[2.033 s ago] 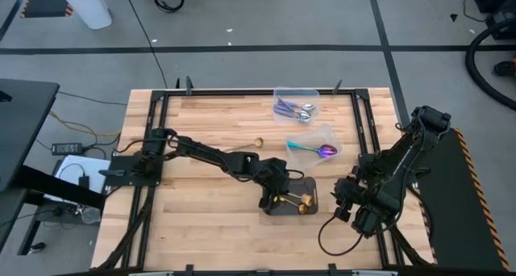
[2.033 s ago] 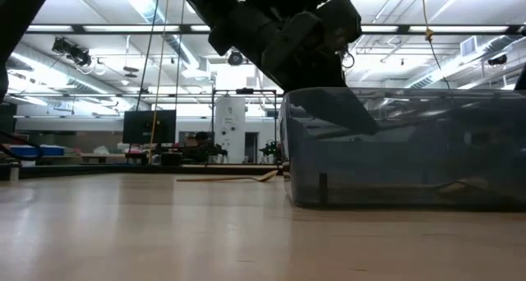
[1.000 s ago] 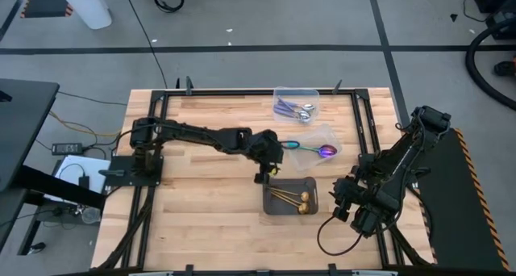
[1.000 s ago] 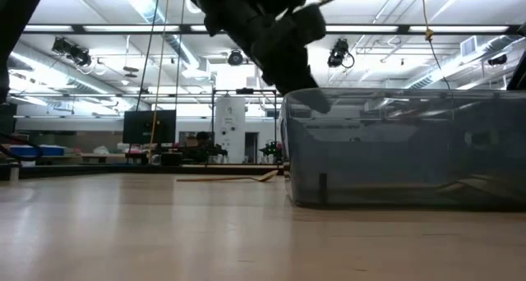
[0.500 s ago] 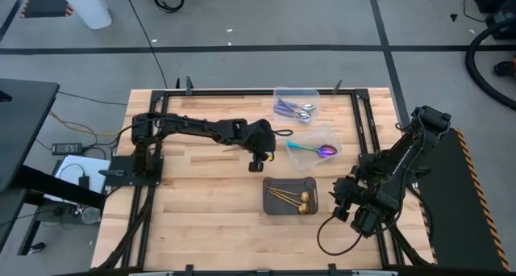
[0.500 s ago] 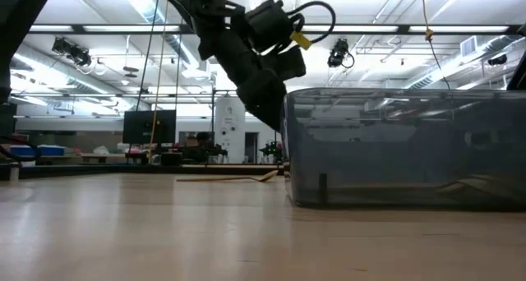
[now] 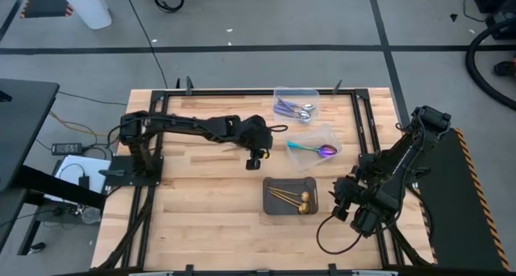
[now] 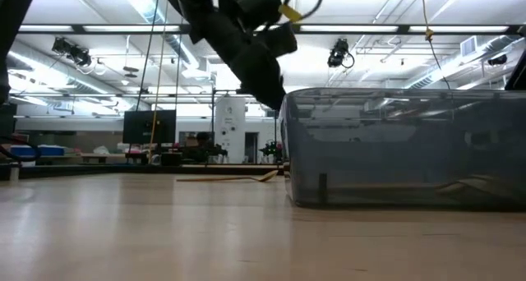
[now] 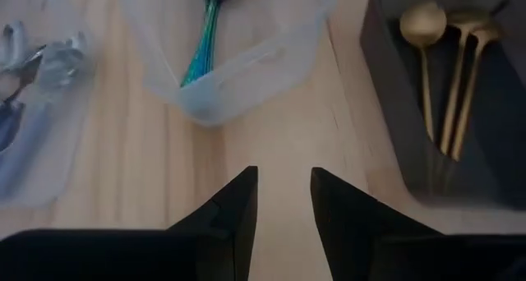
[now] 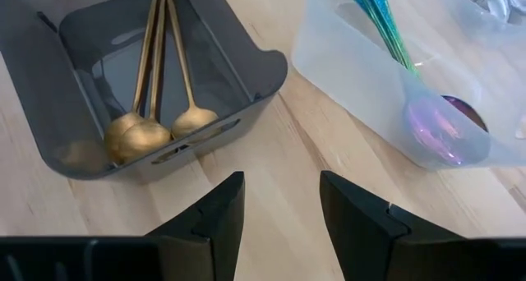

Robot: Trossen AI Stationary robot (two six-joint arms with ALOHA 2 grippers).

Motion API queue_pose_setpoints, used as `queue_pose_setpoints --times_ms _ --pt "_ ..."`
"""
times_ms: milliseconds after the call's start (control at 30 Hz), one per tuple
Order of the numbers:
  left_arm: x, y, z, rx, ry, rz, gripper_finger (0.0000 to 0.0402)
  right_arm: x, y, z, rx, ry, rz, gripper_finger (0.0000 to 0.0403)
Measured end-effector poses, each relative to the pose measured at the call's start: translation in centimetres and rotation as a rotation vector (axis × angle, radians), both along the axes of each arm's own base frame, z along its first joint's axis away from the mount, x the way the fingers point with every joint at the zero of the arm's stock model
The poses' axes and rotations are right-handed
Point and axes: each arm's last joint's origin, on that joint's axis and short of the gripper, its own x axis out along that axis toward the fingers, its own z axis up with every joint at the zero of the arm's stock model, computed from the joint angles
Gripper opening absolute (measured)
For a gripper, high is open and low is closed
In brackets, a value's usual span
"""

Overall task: Sort silverware by color (type)
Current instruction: Put the gold spoon into the black bin

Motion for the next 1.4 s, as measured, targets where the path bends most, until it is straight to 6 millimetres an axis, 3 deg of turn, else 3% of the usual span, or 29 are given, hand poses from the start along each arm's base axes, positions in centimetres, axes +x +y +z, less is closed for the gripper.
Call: queue_pose_setpoints --times_ms 200,600,1033,1400 --pt "-1.2 -0.1 1.6 0.036 -0.029 0.003 0.0123 0.1 -0.1 0.0 -0.012 -0.021 -0.004 0.0169" --pt "-5.8 -0.4 -1.0 0.031 -0.091 0.074 0.0123 0.6 -0.5 0.1 0.016 -0.045 -0.076 0.0169" --pt "-9.4 -0.3 -0.9 0.023 -0.140 0.128 0.0123 4.3 -1.2 4.8 -0.069 -0.050 0.032 0.0169" --pt "-10.6 0.1 -1.5 -0.004 -0.172 0.181 0.0123 7.4 -4.0 5.7 -0.156 -0.011 0.067 0.0169"
